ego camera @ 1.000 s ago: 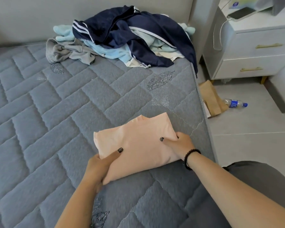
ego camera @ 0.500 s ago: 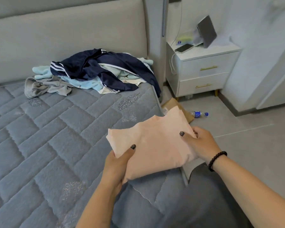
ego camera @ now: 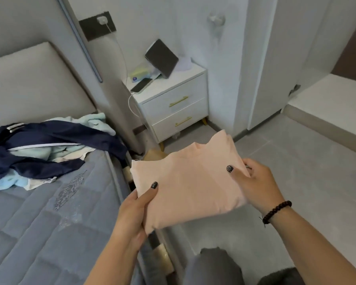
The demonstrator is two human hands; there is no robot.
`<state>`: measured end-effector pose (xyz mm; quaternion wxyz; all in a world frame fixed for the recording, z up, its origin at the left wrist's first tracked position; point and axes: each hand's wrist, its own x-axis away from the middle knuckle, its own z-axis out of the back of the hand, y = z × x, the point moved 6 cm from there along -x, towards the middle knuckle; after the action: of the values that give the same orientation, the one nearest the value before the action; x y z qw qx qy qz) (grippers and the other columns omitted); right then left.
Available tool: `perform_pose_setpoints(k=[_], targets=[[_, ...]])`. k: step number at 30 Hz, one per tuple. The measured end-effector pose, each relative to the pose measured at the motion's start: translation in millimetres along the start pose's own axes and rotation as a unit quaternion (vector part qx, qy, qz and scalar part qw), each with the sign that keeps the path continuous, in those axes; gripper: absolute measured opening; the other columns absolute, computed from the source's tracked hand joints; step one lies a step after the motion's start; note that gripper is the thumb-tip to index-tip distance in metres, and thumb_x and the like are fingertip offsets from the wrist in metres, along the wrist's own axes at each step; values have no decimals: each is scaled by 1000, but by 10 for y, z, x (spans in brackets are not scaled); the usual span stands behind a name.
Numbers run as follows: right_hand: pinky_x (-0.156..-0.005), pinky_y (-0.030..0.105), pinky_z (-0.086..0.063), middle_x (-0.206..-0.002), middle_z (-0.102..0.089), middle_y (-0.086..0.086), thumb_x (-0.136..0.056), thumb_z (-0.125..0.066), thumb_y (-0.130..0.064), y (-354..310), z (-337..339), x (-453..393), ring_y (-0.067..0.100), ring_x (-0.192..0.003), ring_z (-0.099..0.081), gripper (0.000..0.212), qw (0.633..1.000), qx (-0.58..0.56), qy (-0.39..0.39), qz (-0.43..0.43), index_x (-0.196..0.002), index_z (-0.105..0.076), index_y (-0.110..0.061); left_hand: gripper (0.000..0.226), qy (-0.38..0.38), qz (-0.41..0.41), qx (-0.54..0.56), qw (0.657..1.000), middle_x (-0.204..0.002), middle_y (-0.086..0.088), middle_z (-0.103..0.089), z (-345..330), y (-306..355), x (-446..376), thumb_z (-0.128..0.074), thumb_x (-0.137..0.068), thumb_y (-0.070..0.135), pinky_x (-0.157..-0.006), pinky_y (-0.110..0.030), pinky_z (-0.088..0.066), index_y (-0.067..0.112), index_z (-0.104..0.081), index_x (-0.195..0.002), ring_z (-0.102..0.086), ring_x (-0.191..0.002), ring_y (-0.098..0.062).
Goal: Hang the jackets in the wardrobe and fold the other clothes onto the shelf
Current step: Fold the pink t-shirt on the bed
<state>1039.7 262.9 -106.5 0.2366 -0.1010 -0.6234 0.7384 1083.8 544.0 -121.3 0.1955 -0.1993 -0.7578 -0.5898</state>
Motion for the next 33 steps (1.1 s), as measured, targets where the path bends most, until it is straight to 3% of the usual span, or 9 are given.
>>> perform_pose_setpoints(k=[4,8,12,17,20,25,27,30,33], targets=[[-71,42,-54,-83,-70,6,-86,-66,-19,-212,662,-643,26,-81,-66,3,999,2,43,5,-85,-64,-16,52,-34,42,14,998,-106,-16,-73,-974,190,-344,-82,-63,19,-63,-37,-59,3,-70,-110,-72,-91,-31],[-66,41,-51,-83,-68,13,-86,-66,-17,-660,1425,-971,33,-77,-62,9,996,4,86,15,-81,-63,-11,29,-108,109,32,988,-107,-14,-73,-1937,511,-361,-78,-67,16,-65,-40,-59,6,-78,-94,-73,-90,-28],[-56,18,-49,-75,-69,-7,-86,-67,-17,-1237,2184,-1001,9,-66,-62,9,993,-10,118,10,-79,-64,-22,24,-162,146,22,976,-106,-14,-73,-2788,972,-67,-75,-73,21,-65,-43,-58,7,-79,-92,-73,-89,-29],[-65,28,-52,-78,-71,-13,-87,-66,-18,-2212,3025,-967,6,-72,-65,8,988,2,154,7,-84,-65,-26,38,-194,142,-14,971,-111,-15,-72,-3676,1687,449,-74,-74,29,-73,-47,-59,8,-76,-105,-71,-97,-32],[-69,33,-53,-77,-70,-10,-86,-66,-18,-2864,3523,-924,13,-77,-66,8,984,19,177,21,-82,-65,-24,37,-207,94,-60,972,-110,-11,-72,-4199,2115,745,-67,-86,30,-68,-40,-60,13,-65,-119,-71,-98,-29],[-75,42,-55,-85,-70,-3,-87,-65,-15,-3748,4255,-825,21,-85,-66,7,977,50,201,56,-86,-65,-21,12,-201,-95,-187,957,-84,16,-75,-5051,2824,1185,-54,-97,38,-48,-19,-52,32,-64,-101,-71,-72,-4],[-76,41,-55,-87,-71,-4,-88,-64,-14,-3963,4487,-780,19,-85,-66,8,974,55,211,69,-88,-65,-23,11,-207,-147,-209,944,-87,21,-73,-5332,2996,1322,-52,-97,39,-55,-19,-53,36,-62,-101,-70,-76,-1],[-70,34,-56,-80,-70,-11,-88,-64,-17,-4236,4785,-741,10,-77,-66,9,969,62,222,86,-85,-64,-25,14,-215,-193,-215,933,-96,18,-73,-5675,3187,1472,-53,-96,40,-75,-31,-55,38,-63,-106,-70,-87,-6],[-71,36,-57,-81,-70,-9,-87,-64,-18,-4508,5061,-784,14,-79,-67,7,963,81,239,96,-86,-65,-25,14,-217,-228,-206,926,-98,17,-72,-5975,3371,1556,-55,-95,43,-78,-33,-54,37,-62,-105,-69,-90,-7]])
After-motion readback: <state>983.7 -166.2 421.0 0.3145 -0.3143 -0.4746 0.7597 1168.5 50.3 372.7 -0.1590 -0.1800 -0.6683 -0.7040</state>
